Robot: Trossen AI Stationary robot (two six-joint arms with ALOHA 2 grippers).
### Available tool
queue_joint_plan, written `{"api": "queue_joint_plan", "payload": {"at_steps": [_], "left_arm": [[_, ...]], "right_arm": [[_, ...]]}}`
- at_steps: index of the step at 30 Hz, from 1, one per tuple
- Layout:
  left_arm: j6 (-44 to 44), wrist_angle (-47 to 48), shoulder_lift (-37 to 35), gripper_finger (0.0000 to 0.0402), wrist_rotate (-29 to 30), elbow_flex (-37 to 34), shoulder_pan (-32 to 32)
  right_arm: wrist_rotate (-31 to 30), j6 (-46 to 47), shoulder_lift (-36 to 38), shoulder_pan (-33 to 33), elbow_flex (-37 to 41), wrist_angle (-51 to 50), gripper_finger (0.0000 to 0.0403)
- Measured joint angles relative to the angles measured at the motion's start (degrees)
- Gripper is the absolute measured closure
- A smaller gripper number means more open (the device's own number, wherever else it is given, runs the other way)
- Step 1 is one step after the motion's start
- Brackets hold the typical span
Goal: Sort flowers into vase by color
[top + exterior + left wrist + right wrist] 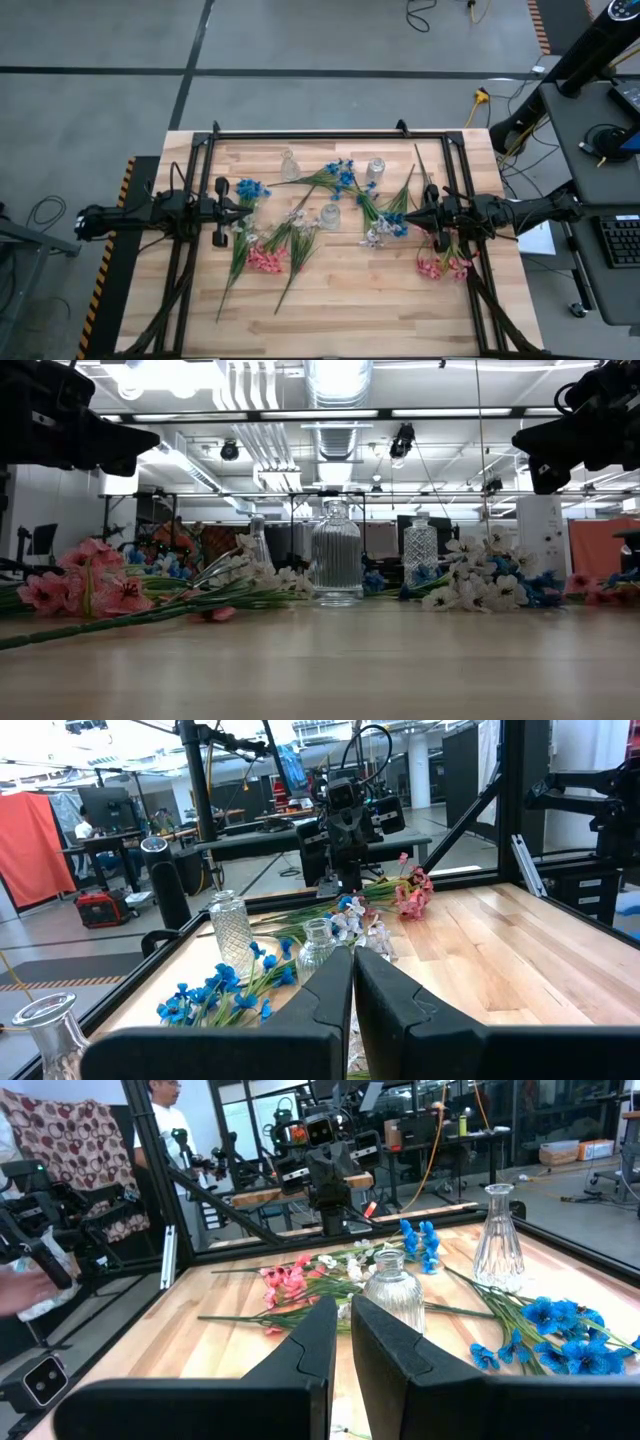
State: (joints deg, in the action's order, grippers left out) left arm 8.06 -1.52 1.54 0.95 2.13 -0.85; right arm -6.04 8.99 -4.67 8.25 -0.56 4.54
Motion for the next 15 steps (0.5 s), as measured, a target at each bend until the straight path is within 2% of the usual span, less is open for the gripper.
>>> {"api": "queue_joint_plan", "payload": {"at_steps": [8,15], "left_arm": [[-1.6,-2.0,0.0,0.0402,0.0,0.0,0.0],[-22.6,-17.9,-0.1,0.0402,-0.1,0.0,0.0]], "right_arm": [[0.0,0.0,0.0,0.0,0.0,0.4,0.0374],[0.0,0.0,0.0,0.0,0.0,0.4,0.0374]]}}
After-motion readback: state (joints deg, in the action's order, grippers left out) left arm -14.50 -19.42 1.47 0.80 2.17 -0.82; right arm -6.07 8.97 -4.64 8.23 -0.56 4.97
